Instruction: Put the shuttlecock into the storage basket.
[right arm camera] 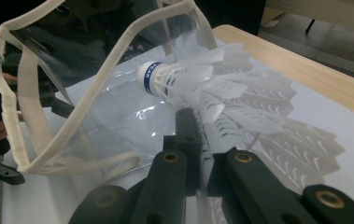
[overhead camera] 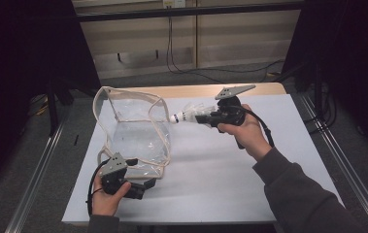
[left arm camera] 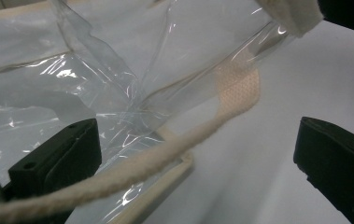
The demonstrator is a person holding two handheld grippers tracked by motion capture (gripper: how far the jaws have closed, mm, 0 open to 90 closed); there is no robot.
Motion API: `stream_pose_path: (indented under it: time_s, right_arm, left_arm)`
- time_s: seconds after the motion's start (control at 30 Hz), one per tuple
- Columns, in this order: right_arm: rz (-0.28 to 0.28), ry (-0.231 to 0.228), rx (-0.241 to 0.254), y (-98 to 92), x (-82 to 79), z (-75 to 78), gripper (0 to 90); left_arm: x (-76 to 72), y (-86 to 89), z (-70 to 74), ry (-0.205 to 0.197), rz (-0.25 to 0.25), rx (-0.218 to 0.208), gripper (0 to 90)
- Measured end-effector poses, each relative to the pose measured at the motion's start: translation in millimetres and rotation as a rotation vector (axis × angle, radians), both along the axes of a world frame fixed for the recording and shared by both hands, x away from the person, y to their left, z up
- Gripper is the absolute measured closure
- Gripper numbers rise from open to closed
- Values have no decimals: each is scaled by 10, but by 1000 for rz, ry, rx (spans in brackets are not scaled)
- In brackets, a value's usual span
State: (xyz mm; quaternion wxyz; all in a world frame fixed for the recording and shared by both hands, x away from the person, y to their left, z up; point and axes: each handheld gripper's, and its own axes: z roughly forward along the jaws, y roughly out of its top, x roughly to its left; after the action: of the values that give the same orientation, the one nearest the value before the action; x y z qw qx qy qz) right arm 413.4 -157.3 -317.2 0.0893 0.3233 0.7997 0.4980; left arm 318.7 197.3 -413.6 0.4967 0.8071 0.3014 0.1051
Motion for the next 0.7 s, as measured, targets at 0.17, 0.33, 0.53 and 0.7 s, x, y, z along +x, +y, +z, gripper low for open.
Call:
stream_pose_path:
  time_s: [0.17, 0.33, 0.53, 0.7]
  right_arm:
    - [8, -10, -2, 58, -9, 59, 885]
    - [9, -18, -7, 93, -5, 101, 884]
    - [9, -21, -7, 133, 8, 142, 885]
    - [11, -24, -10, 182, 16, 175, 884]
  left_arm:
    - [-1, -2, 1, 0, 2, 3, 9]
    - [-3, -2, -4, -1, 0, -4, 9]
    - [1, 1, -2, -2, -1, 1, 9]
    - [0, 0, -2, -2, 0, 0, 9]
